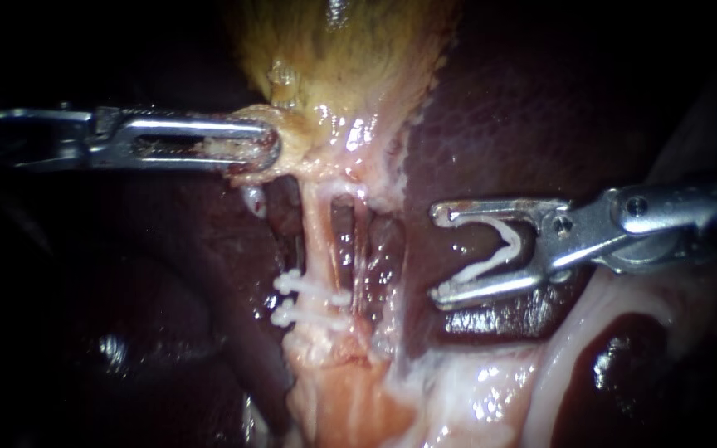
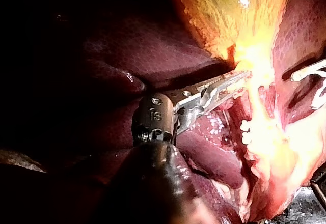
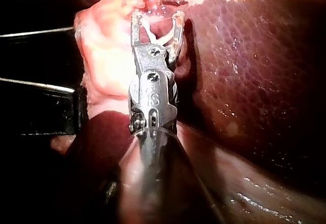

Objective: Clipping third clip left tube

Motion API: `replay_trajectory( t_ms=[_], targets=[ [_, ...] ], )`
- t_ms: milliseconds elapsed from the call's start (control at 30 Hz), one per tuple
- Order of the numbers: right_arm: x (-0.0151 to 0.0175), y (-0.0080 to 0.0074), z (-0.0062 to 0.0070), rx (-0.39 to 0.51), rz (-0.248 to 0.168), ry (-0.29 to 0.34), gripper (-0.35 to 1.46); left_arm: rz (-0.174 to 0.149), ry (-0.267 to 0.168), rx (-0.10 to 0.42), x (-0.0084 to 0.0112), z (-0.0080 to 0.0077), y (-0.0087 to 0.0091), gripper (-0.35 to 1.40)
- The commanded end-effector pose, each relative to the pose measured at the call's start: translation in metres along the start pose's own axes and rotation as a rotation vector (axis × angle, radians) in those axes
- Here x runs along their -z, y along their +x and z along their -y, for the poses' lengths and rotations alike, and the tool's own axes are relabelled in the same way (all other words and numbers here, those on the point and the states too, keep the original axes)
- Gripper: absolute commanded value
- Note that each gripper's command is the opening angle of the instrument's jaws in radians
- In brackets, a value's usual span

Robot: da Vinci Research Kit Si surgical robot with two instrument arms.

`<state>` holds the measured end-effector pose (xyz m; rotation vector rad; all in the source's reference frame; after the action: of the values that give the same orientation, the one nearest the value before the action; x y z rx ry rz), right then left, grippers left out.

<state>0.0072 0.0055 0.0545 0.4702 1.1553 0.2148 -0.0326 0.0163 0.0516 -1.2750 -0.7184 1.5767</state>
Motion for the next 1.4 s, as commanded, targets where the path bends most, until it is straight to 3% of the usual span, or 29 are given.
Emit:
replay_trajectory(
  t_ms=[33, 200, 367, 600, 767, 900, 1233, 1300, 1400],
  targets=[
    [0.0000, 0.0000, 0.0000, 0.000, 0.000, 0.000, 0.50, 0.004, -0.009, 0.004, 0.0006, -0.0002, 0.0005, -0.35],
    [-0.0002, 0.0001, -0.0001, -0.001, -0.001, 0.007, 0.50, -0.023, -0.008, 0.004, 0.0039, -0.0017, 0.0031, -0.35],
    [-0.0010, 0.0009, 0.0001, -0.003, -0.025, 0.023, 0.50, -0.041, -0.004, 0.002, 0.0061, -0.0026, 0.0045, -0.35],
    [-0.0054, 0.0042, 0.0005, -0.062, -0.087, 0.061, 0.50, -0.047, 0.000, 0.002, 0.0060, -0.0029, 0.0044, -0.35],
    [-0.0088, 0.0059, -0.0003, -0.130, -0.103, 0.067, 0.50, -0.047, 0.001, 0.001, 0.0059, -0.0029, 0.0042, -0.35],
    [-0.0109, 0.0057, -0.0014, -0.154, -0.103, 0.059, 0.50, -0.048, 0.001, 0.001, 0.0059, -0.0029, 0.0041, -0.35],
    [-0.0136, 0.0024, -0.0046, -0.218, -0.102, 0.045, 0.50, -0.049, 0.003, 0.000, 0.0057, -0.0029, 0.0040, -0.35],
    [-0.0144, 0.0024, -0.0049, -0.218, -0.099, 0.053, 0.50, -0.049, 0.003, 0.000, 0.0056, -0.0029, 0.0040, -0.35],
    [-0.0159, 0.0032, -0.0053, -0.217, -0.135, 0.065, 0.50, -0.050, 0.004, 0.000, 0.0055, -0.0029, 0.0039, -0.35]
  ],
)
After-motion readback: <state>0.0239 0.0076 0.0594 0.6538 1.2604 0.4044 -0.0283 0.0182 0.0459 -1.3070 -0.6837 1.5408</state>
